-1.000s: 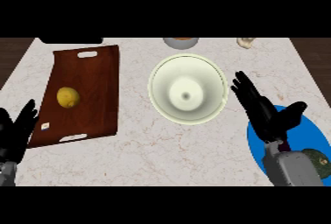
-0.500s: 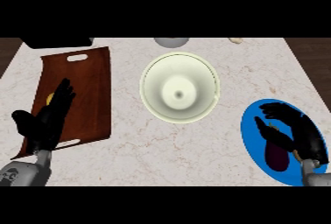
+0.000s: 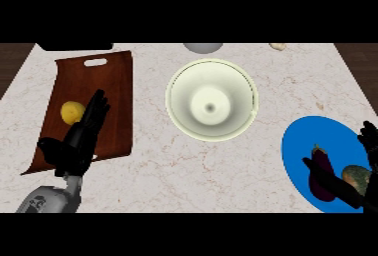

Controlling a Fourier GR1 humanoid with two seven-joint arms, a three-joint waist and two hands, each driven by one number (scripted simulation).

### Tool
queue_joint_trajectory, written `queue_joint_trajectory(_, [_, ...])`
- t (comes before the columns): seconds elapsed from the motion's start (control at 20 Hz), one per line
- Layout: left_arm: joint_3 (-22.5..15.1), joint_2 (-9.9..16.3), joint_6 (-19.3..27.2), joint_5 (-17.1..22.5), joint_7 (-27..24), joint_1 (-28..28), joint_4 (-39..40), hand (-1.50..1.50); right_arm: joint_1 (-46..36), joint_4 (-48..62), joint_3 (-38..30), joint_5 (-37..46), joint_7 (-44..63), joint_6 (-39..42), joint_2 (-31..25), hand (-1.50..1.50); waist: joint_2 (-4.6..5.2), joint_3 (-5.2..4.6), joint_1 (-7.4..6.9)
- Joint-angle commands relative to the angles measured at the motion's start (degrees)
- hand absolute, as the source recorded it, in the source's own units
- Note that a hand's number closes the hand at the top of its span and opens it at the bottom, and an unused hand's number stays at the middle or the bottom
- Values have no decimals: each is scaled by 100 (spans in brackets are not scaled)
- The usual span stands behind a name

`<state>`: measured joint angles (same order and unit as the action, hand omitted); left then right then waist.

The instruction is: Pick the eggplant from the plate and place it in the bowl

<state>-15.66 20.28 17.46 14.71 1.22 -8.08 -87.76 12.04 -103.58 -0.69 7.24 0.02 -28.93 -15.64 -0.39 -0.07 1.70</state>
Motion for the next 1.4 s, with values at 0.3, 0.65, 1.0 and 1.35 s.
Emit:
queue_joint_trajectory(0.3, [49,-332,-49,-210,131,-459,286,0,321,-1785,-299,1079,3348,547,-1029,-150,42,-3,-118])
queue_joint_trajectory(0.65, [-107,-444,-1,-405,228,-203,-14,0,-696,-1234,-594,400,5089,1697,-1640,-150,46,1,-222])
queue_joint_trajectory(1.0, [52,-376,-212,-473,323,96,-430,0,-345,-1138,-233,423,5376,2168,-1276,-150,28,7,-181])
queue_joint_trajectory(1.35, [180,-830,-177,-888,117,106,-168,0,-228,-212,-489,409,3941,2454,-702,-150,36,9,-171])
